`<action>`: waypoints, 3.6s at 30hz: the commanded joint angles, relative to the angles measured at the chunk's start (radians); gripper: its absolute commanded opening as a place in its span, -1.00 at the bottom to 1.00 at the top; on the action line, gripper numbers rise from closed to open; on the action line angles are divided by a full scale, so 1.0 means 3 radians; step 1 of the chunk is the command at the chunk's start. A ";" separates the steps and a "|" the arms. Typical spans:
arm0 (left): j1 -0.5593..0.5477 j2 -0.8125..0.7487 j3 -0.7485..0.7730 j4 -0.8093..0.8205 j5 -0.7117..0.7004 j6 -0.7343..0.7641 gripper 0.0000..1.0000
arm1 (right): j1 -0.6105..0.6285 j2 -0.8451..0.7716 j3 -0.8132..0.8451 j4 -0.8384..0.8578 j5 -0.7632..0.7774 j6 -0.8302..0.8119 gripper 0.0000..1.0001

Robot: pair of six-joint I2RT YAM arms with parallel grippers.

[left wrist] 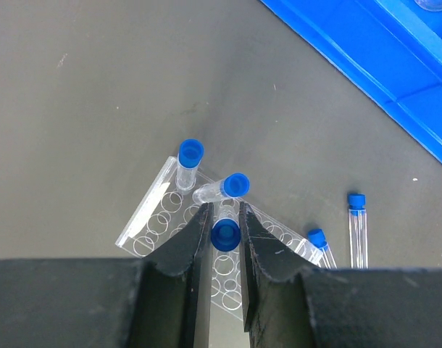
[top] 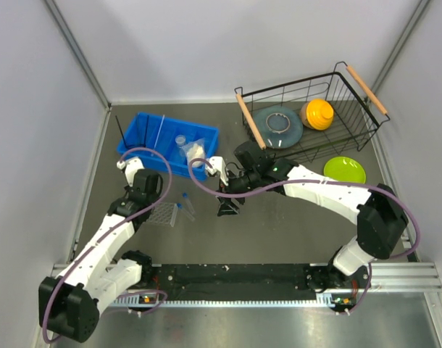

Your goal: Organize the chemistry lab equipment

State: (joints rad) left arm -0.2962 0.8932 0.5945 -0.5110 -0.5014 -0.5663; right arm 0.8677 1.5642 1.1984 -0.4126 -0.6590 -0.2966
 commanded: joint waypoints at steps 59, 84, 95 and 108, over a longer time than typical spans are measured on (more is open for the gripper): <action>0.0026 -0.2793 0.0166 -0.0690 0.0117 0.0021 0.98 | 0.0278 0.1652 0.1721 -0.0404 0.0995 0.1137 0.36; 0.0026 -0.2926 0.0248 -0.0782 0.0189 0.0134 0.98 | 0.0575 0.2374 0.2300 -0.0491 0.1798 0.1152 0.20; 0.0026 -0.2926 0.0227 -0.0787 0.0184 0.0124 0.98 | 0.0646 0.2430 0.2223 -0.0496 0.2160 0.1147 -0.11; 0.0021 -0.2911 0.0217 -0.0777 0.0362 -0.0039 0.98 | 0.0641 0.2272 0.1927 -0.0471 0.2519 0.1060 -0.60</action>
State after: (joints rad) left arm -0.2924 0.0257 0.6540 -0.7643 -0.4355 -0.5426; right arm 1.0496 2.2799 1.8202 -0.5510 0.0422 0.0349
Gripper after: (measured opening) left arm 0.987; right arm 0.241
